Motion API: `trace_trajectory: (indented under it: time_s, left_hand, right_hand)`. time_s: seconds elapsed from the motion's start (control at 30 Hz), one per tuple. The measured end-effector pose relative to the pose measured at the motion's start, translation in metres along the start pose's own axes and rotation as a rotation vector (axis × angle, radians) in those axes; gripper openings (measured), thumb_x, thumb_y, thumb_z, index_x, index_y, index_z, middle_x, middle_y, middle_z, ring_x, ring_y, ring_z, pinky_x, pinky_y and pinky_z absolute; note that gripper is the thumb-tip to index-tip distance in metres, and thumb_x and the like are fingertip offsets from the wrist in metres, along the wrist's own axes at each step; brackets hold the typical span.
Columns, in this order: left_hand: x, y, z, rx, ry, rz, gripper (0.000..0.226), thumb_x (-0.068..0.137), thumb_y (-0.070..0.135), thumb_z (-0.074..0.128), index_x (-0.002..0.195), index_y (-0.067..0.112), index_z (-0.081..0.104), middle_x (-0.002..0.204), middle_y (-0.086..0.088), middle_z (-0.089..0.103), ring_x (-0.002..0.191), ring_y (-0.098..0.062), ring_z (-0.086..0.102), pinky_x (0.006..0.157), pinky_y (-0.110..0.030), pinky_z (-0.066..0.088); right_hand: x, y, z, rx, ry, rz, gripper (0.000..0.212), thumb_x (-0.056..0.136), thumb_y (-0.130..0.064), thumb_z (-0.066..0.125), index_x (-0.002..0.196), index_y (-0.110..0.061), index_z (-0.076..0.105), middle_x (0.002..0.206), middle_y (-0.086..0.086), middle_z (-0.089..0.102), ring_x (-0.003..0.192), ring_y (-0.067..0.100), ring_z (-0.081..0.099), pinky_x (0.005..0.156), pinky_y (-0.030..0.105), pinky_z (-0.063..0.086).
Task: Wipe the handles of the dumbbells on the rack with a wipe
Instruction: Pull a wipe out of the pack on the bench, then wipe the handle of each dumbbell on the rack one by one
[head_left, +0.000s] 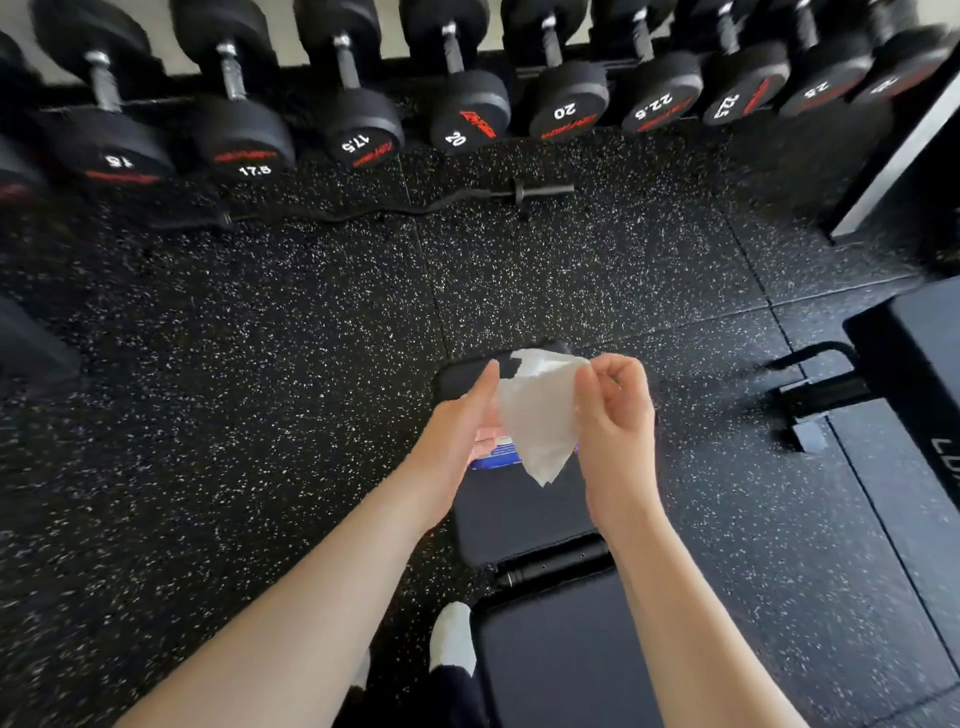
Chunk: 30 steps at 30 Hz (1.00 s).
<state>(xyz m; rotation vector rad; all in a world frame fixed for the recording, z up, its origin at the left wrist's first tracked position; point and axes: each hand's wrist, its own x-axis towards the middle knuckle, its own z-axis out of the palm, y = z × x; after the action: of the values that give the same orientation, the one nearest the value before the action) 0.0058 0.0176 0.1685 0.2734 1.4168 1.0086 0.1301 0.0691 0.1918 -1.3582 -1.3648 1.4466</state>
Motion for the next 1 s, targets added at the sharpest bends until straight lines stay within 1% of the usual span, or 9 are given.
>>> trace_trajectory:
  time_s: [0.07,0.13,0.23,0.4,0.57,0.67,0.77,0.83,1.0]
  left_hand:
    - [-0.036,0.028,-0.001,-0.105,-0.049,0.069,0.043,0.094,0.047,0.048,0.113,0.013,0.067,0.111,-0.004,0.071,0.106,-0.018,0.066,0.092,-0.028,0.05]
    - [-0.07,0.056,-0.004,-0.121,0.014,0.165,0.024,0.097,0.023,0.053,0.108,0.008,0.069,0.108,-0.01,0.072,0.099,-0.02,0.068,0.084,-0.028,0.055]
    - [-0.118,0.097,-0.017,-0.059,0.142,0.28,0.016,0.094,0.009,0.056,0.102,0.008,0.071,0.105,-0.011,0.072,0.1,-0.023,0.067,0.095,-0.042,0.051]
    - [-0.197,0.157,-0.06,0.132,0.244,0.406,0.016,0.094,0.017,0.059,0.099,0.011,0.073,0.101,-0.011,0.072,0.102,-0.029,0.065,0.095,-0.047,0.05]
    - [-0.263,0.197,-0.117,0.131,0.327,0.519,0.034,0.086,0.037,0.064,0.098,0.007,0.074,0.1,-0.014,0.071,0.094,-0.017,0.068,0.089,-0.035,0.054]
    - [-0.295,0.211,-0.156,0.071,0.422,0.55,0.027,0.089,0.03,0.066,0.093,0.005,0.075,0.098,-0.015,0.072,0.087,-0.016,0.069,0.077,-0.022,0.056]
    - [-0.315,0.221,-0.199,0.012,0.545,0.578,0.02,0.091,0.024,0.063,0.09,0.008,0.075,0.094,-0.013,0.073,0.091,-0.022,0.068,0.08,-0.03,0.055]
    - [-0.323,0.229,-0.234,0.004,0.627,0.597,0.017,0.089,0.024,0.066,0.086,0.01,0.075,0.095,-0.011,0.07,0.093,-0.019,0.065,0.087,-0.033,0.051]
    - [-0.344,0.264,-0.331,0.304,0.75,0.78,0.015,0.088,0.022,0.067,0.083,0.011,0.075,0.115,0.014,0.055,0.111,0.003,0.049,0.091,-0.012,0.036]
  right_hand:
    - [-0.01,-0.033,0.009,0.041,-0.014,-0.033,0.013,0.098,-0.017,0.047,0.086,-0.021,0.046,0.08,0.006,0.049,0.066,0.012,0.041,0.054,0.023,0.035]
    - [-0.02,-0.067,0.016,0.073,-0.027,-0.052,0.013,0.097,-0.016,0.048,0.085,-0.02,0.046,0.078,0.002,0.049,0.067,0.012,0.041,0.059,0.024,0.037]
    - [-0.039,-0.115,0.026,0.129,-0.096,-0.048,0.004,0.094,-0.02,0.053,0.092,-0.019,0.051,0.08,0.004,0.054,0.072,0.015,0.049,0.067,0.036,0.043]
    - [-0.065,-0.192,0.056,0.162,-0.296,-0.068,0.03,0.088,-0.028,0.064,0.114,-0.025,0.051,0.082,0.004,0.065,0.077,0.018,0.057,0.074,0.041,0.046]
    - [-0.087,-0.256,0.112,0.085,-0.491,-0.186,0.018,0.089,-0.012,0.062,0.101,-0.024,0.068,0.071,0.004,0.059,0.072,0.017,0.055,0.071,0.035,0.045]
    - [-0.102,-0.284,0.153,0.046,-0.533,-0.239,0.023,0.09,-0.004,0.058,0.091,-0.02,0.074,0.079,-0.003,0.069,0.076,0.01,0.059,0.072,0.024,0.046]
    - [-0.117,-0.308,0.201,-0.004,-0.548,-0.264,0.023,0.09,-0.003,0.057,0.093,-0.018,0.074,0.091,-0.007,0.073,0.086,0.003,0.064,0.076,0.013,0.047]
    - [-0.125,-0.32,0.238,-0.087,-0.543,-0.313,0.022,0.088,-0.005,0.059,0.094,-0.021,0.073,0.085,-0.009,0.071,0.079,0.003,0.062,0.074,0.013,0.047]
    - [-0.137,-0.345,0.329,-0.281,-0.522,-0.389,0.018,0.083,-0.014,0.068,0.096,-0.026,0.071,0.078,-0.009,0.066,0.074,0.007,0.061,0.068,0.01,0.046]
